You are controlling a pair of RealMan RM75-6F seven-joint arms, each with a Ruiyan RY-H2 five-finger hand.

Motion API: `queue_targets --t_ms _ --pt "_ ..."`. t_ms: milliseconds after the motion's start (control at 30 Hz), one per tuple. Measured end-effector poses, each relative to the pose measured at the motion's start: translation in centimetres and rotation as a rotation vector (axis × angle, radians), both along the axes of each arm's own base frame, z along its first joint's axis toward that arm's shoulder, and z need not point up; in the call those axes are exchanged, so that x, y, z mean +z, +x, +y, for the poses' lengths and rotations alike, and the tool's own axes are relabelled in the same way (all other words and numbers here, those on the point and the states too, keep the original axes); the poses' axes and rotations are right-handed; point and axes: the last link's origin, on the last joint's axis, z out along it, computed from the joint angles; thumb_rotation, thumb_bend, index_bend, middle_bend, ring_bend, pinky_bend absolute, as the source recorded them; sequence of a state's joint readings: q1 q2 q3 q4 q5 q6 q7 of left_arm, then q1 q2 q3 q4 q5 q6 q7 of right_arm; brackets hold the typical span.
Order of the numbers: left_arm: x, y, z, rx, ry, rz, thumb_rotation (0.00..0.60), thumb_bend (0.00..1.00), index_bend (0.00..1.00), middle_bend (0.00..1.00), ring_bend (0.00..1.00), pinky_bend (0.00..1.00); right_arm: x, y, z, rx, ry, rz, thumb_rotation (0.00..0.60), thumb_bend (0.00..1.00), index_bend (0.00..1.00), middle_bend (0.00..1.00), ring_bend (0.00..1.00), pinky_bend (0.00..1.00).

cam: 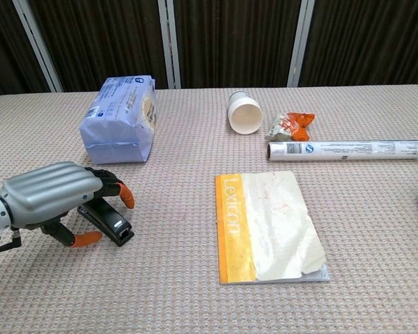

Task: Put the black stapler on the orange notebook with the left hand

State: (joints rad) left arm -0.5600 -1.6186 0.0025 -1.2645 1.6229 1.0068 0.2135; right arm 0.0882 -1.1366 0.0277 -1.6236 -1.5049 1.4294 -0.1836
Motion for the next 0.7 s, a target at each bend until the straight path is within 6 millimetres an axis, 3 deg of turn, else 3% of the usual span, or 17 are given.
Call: queue_targets --t_ms 333,700 --pt "-0.4 1.0 0.5 -0.01 0.025 -0.042 0.6 0.55 0.61 0.52 0.4 0.49 0.0 -0.3 -0.3 -0.014 -0.002 0.007 0.6 0.02 0.0 0.0 0.0 0.0" --pt "1.4 4.3 1.3 -0.068 0.063 -0.132 0.6 0.55 0.64 0.55 0.43 0.52 0.0 -0.1 -0.4 -0.008 0.012 -0.009 0.6 0.02 0.0 0.0 0.0 0.0"
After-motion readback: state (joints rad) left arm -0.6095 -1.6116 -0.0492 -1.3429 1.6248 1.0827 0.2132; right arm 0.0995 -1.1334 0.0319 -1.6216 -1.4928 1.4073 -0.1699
